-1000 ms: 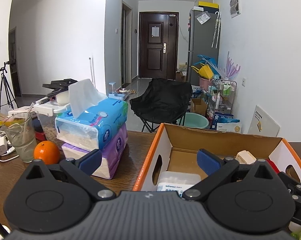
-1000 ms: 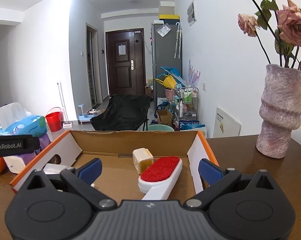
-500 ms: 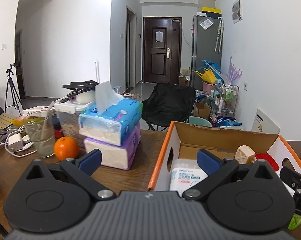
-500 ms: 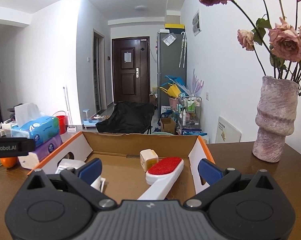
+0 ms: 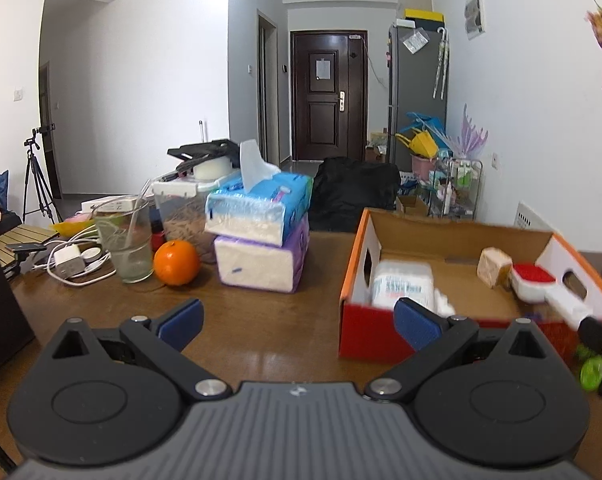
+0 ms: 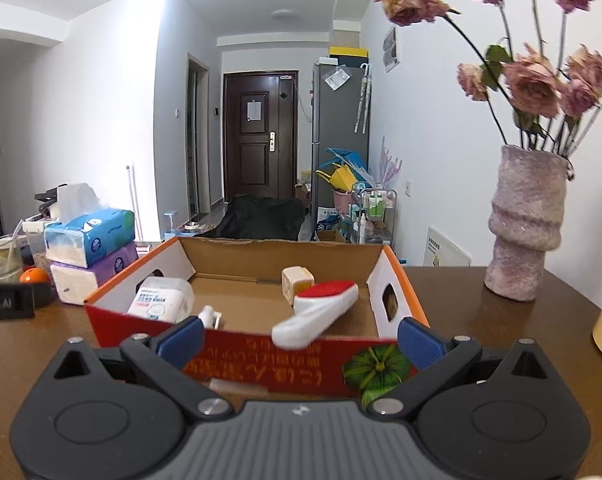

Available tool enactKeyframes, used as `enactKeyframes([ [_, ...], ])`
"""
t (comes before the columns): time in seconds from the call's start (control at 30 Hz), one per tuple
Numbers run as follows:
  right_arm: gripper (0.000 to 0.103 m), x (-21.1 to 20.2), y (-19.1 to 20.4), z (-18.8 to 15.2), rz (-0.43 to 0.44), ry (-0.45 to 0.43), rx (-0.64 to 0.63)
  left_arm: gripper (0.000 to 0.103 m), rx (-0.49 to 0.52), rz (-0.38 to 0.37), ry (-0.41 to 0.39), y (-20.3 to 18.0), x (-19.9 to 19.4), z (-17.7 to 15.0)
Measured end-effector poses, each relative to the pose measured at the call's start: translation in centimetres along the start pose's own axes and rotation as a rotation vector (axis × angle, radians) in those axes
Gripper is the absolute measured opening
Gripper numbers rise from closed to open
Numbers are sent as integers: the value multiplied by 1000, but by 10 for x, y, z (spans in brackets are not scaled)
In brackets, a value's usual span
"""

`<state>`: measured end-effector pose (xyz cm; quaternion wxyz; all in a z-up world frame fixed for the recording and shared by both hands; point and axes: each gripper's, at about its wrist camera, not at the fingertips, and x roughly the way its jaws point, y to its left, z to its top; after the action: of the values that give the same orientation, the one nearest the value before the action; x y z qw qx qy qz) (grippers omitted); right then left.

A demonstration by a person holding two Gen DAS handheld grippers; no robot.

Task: Organize rigid objects
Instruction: 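Move both tools back toward the purple knob cap and white tape roll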

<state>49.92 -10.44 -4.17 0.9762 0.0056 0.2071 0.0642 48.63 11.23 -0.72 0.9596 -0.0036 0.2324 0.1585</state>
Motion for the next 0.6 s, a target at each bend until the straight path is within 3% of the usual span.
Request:
enactKeyframes([
  [0.33,103,-42,-4,-36,-64,-1,-11,103,34,-25,11,0,-37,-34],
  [0.6,103,-90,-5,-44,-45,-19,-65,103,62,-72,2,-1,-80,-47],
])
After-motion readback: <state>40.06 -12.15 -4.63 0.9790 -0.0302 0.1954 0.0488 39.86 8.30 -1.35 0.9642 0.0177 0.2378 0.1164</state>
